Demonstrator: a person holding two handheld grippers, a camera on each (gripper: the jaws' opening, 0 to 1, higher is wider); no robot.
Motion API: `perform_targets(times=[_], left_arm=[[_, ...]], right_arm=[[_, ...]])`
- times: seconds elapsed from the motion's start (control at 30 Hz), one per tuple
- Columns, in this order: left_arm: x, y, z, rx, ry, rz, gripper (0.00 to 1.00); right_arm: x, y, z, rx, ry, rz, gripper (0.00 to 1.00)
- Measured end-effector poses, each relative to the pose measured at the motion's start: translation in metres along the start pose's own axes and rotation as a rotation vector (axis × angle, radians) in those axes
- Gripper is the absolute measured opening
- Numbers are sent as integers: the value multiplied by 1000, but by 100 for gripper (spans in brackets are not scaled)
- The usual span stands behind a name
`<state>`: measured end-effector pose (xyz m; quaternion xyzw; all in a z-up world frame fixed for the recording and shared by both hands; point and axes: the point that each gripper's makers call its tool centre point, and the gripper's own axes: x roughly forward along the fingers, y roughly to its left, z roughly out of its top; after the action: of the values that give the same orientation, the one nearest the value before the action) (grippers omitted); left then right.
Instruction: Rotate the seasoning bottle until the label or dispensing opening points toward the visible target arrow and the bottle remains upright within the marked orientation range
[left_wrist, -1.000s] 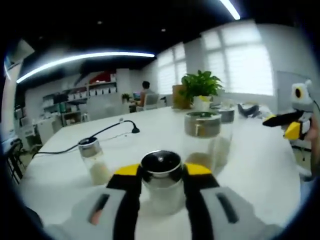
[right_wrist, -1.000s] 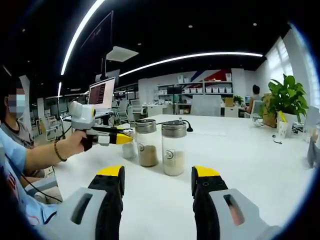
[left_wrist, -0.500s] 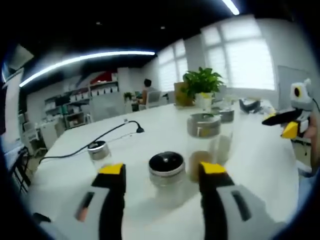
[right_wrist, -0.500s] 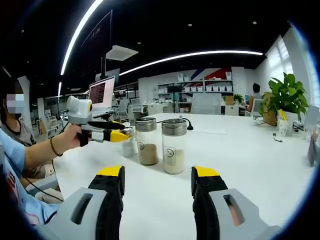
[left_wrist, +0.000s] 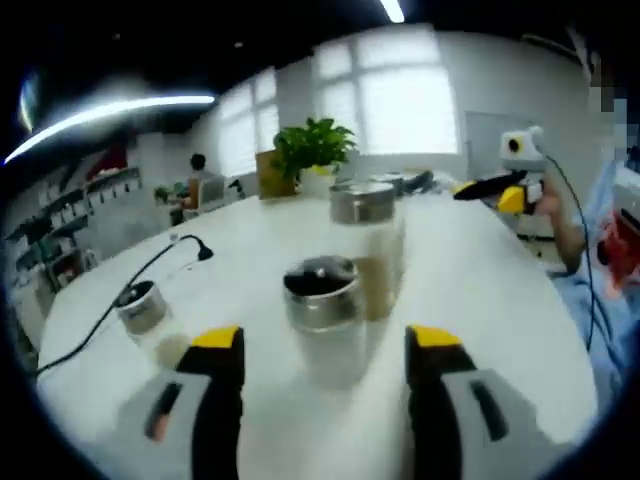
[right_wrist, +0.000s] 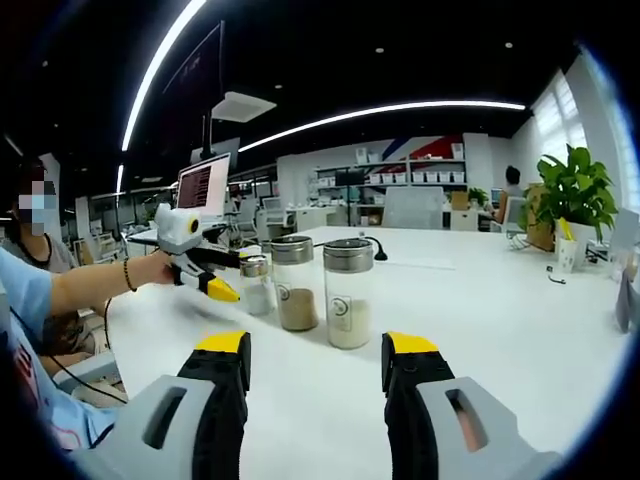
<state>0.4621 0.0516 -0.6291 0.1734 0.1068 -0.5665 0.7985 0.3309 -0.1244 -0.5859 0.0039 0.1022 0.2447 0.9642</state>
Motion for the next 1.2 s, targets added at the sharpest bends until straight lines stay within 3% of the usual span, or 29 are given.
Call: perform_targets(times=[0.1,0.37,0.5,0.57,0.67,0.7,0.87,1.07,1.2], left_arm=[[8,-8,6,-79,-43,-63,70],[22,2,2,-53,-33,-136,67],[23,5,11,-72,-64,-151,51],[24,2,11,-64,-55,-160,48],[25,-2,5,-55,-29,-163,36],[24,1,5,-70,-40,-133,36],[20,1,3,-86,-75,-130,35],[21,2,4,-103,-70,-105,35],[23,4,4,-148,-49,-39,35]], right_arm=[[0,3,0,2,0,8,53],[-2,-1,0,-1,1,-1,53],[0,2,1,-6,-4,12,52],[0,5,2,-16,-10,26,52],[0,8,5,-20,-22,38,52],[0,9,5,-21,-24,42,52],[-3,6,7,-31,-29,19,52],[-3,4,6,-33,-20,5,52],[-2,2,3,-21,-10,-3,53]])
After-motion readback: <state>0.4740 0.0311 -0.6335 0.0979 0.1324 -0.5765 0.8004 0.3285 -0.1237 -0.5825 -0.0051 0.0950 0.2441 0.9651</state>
